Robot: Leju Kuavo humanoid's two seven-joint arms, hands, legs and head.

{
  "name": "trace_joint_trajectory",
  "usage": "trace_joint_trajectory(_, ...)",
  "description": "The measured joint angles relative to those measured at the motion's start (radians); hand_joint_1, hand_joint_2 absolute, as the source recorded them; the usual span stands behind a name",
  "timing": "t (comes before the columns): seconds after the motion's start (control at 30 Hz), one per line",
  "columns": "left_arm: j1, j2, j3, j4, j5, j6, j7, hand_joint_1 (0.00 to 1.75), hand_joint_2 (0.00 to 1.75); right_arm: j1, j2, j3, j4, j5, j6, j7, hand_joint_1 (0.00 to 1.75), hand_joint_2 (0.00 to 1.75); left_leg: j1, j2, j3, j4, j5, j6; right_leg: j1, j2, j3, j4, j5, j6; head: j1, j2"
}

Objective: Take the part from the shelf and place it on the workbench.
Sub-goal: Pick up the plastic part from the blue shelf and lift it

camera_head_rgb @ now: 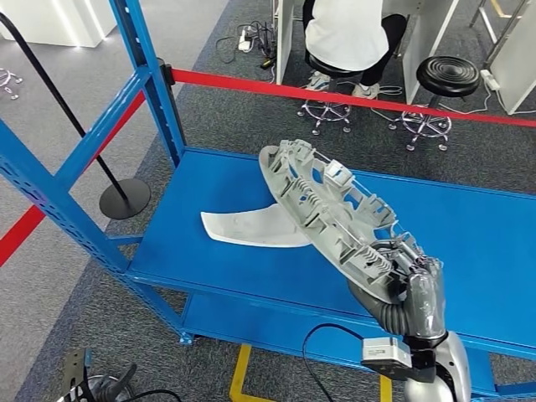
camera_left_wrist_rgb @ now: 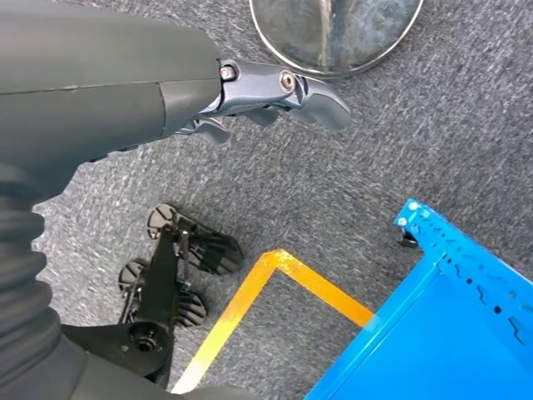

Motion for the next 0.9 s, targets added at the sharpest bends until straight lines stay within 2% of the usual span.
trace_joint_trajectory(0.23, 0.000, 0.012, 0.000, 0.005, -0.048, 0.025, 0.004, 0.00, 1.75, 0.001, 0.047, 0.003, 0.010, -0.135, 0.084, -0.036, 1.75, 1.75, -0.004, 0.000, -0.001, 0.001, -0.003, 0.003, -0.005, 0.000, 0.000, -0.001, 0.000, 0.003, 0.000, 0.000)
trace_joint_trajectory(0.4, -0.002, 0.020, 0.000, 0.007, -0.068, 0.038, 0.023, 0.00, 1.75, 0.002, 0.073, 0.003, 0.009, -0.193, 0.107, -0.059, 1.75, 1.75, -0.005, 0.001, 0.002, -0.004, -0.002, 0.014, -0.008, 0.000, 0.000, -0.001, -0.004, 0.014, 0.000, 0.000)
trace_joint_trajectory(0.43, -0.002, 0.020, 0.000, 0.007, -0.070, 0.039, 0.025, 0.00, 1.75, 0.002, 0.075, 0.003, 0.008, -0.193, 0.107, -0.060, 1.75, 1.75, -0.002, 0.002, 0.005, -0.009, 0.001, 0.016, -0.007, -0.001, -0.005, 0.013, -0.017, 0.018, 0.001, 0.000)
trace_joint_trajectory(0.47, -0.002, 0.021, 0.000, 0.008, -0.072, 0.039, 0.026, 0.00, 1.75, 0.002, 0.077, 0.003, 0.008, -0.194, 0.108, -0.061, 1.75, 1.75, 0.002, 0.002, 0.007, -0.012, 0.004, 0.018, -0.007, -0.002, -0.018, 0.046, -0.041, 0.020, 0.002, 0.000)
trace_joint_trajectory(0.57, -0.003, 0.020, 0.000, 0.011, -0.077, 0.041, 0.031, 0.00, 1.75, 0.004, 0.077, 0.004, 0.008, -0.192, 0.110, -0.064, 1.75, 1.75, 0.004, 0.004, 0.007, -0.013, 0.007, 0.020, -0.008, -0.004, -0.093, 0.224, -0.139, 0.023, 0.006, 0.000)
trace_joint_trajectory(0.6, -0.003, 0.020, 0.000, 0.013, -0.079, 0.043, 0.034, 0.00, 1.75, 0.005, 0.077, 0.004, 0.009, -0.192, 0.112, -0.065, 1.75, 1.75, 0.004, 0.004, 0.006, -0.013, 0.007, 0.020, -0.009, -0.004, -0.110, 0.264, -0.149, 0.023, 0.005, 0.000)
trace_joint_trajectory(0.63, -0.002, 0.020, 0.000, 0.015, -0.082, 0.045, 0.037, 0.00, 1.75, 0.007, 0.077, 0.004, 0.009, -0.192, 0.114, -0.066, 1.75, 1.75, 0.005, 0.004, 0.006, -0.013, 0.007, 0.019, -0.009, -0.004, -0.109, 0.268, -0.138, 0.023, 0.006, 0.000)
trace_joint_trajectory(0.67, -0.002, 0.020, 0.000, 0.016, -0.085, 0.047, 0.039, 0.00, 1.75, 0.009, 0.077, 0.004, 0.009, -0.192, 0.116, -0.067, 1.75, 1.75, 0.005, 0.003, 0.006, -0.012, 0.008, 0.018, -0.009, -0.005, -0.091, 0.233, -0.110, 0.022, 0.005, 0.000)
trace_joint_trajectory(0.73, -0.001, 0.020, -0.001, 0.019, -0.091, 0.049, 0.044, 0.00, 1.75, 0.010, 0.077, 0.003, 0.009, -0.192, 0.120, -0.069, 1.75, 1.75, 0.007, 0.003, 0.005, -0.011, 0.009, 0.012, -0.009, -0.004, -0.018, 0.099, -0.048, 0.021, 0.006, 0.000)
trace_joint_trajectory(0.8, -0.002, 0.021, -0.001, 0.020, -0.095, 0.050, 0.047, 0.00, 1.75, 0.012, 0.077, 0.004, 0.009, -0.191, 0.122, -0.071, 1.75, 1.75, 0.006, 0.001, 0.002, -0.008, 0.013, 0.001, -0.007, -0.001, 0.028, 0.012, -0.020, 0.015, 0.005, 0.000)
trace_joint_trajectory(0.9, -0.001, 0.022, -0.002, 0.021, -0.102, 0.052, 0.052, 0.00, 1.75, 0.018, 0.077, 0.003, 0.010, -0.190, 0.124, -0.072, 1.75, 1.75, 0.007, 0.000, -0.003, -0.006, 0.022, -0.017, -0.005, 0.002, 0.022, 0.003, -0.011, -0.001, 0.004, 0.000)
